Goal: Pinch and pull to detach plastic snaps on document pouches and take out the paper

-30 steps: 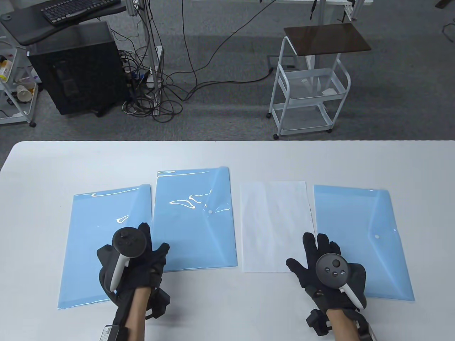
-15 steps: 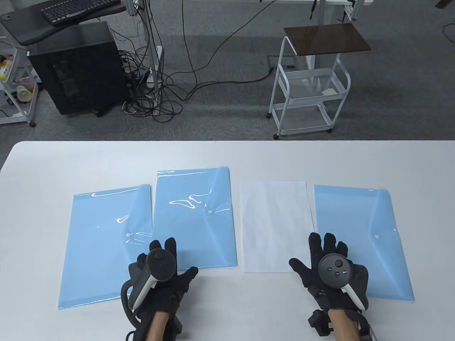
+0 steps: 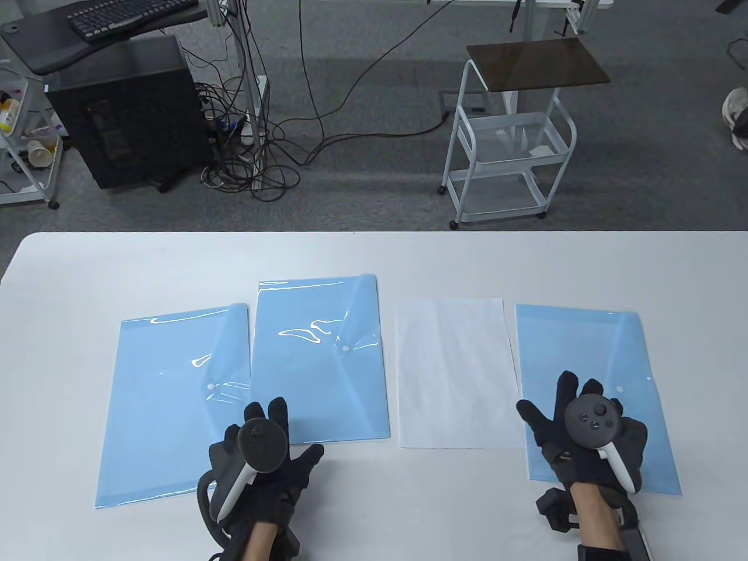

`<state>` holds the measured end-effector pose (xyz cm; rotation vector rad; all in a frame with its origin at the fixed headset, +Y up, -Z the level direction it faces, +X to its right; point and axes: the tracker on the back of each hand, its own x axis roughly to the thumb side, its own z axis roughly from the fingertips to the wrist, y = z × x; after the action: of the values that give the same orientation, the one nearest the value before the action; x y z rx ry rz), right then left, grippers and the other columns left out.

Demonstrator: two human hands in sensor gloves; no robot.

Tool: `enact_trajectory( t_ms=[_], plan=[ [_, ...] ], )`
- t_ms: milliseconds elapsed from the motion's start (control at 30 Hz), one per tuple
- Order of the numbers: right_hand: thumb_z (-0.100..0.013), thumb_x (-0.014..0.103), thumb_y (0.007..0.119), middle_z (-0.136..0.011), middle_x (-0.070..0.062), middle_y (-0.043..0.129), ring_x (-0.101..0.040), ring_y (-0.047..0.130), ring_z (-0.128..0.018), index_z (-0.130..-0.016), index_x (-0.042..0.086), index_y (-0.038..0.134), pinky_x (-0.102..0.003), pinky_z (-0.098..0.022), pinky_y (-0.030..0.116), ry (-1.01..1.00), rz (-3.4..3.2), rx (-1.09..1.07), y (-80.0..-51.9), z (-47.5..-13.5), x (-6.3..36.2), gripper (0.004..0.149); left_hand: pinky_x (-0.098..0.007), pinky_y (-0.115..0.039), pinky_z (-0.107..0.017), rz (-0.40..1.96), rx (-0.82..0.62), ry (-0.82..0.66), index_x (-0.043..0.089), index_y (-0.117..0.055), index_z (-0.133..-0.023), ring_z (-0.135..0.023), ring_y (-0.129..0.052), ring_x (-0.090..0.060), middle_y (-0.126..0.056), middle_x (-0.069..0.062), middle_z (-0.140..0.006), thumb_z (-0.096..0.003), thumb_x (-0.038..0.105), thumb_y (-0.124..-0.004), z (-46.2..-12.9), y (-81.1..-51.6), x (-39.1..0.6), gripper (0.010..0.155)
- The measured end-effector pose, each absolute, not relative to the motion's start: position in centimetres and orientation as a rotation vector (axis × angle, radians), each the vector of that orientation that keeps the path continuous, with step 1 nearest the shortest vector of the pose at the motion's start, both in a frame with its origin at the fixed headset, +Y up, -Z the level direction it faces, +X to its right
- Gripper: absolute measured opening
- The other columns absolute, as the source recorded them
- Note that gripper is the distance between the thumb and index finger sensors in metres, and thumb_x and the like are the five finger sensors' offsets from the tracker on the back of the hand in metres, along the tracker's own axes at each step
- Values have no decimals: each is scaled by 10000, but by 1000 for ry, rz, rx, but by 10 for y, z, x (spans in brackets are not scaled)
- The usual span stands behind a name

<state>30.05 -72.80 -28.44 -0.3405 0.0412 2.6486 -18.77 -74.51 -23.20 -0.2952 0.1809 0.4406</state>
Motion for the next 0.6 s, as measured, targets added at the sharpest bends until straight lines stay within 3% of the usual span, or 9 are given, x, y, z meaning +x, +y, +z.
enact_trajectory(
  t_ms=[267,600],
  plan=[
    [-534,558,696,-1103,-480,463,-777,380,-884,-1114,-31,442,-886,-515,360,28,2622,-610,-726,-298,362,865,-779,-424,-676,472,-299,179,259,-128,-1164,-1054,-285,-662,-159,-203,-1226,-540,674,-699,-233,-745,-189,942],
    [-525,457,761,-1037,-426,689,-732,581,-873,-1064,-39,567,-826,-543,514,81,2572,-882,-751,-313,406,759,-780,-428,-672,501,-296,148,248,-136,-1167,-1050,-295,-667,-171,-210,-1227,-541,672,-700,-231,-740,-184,943]
  ],
)
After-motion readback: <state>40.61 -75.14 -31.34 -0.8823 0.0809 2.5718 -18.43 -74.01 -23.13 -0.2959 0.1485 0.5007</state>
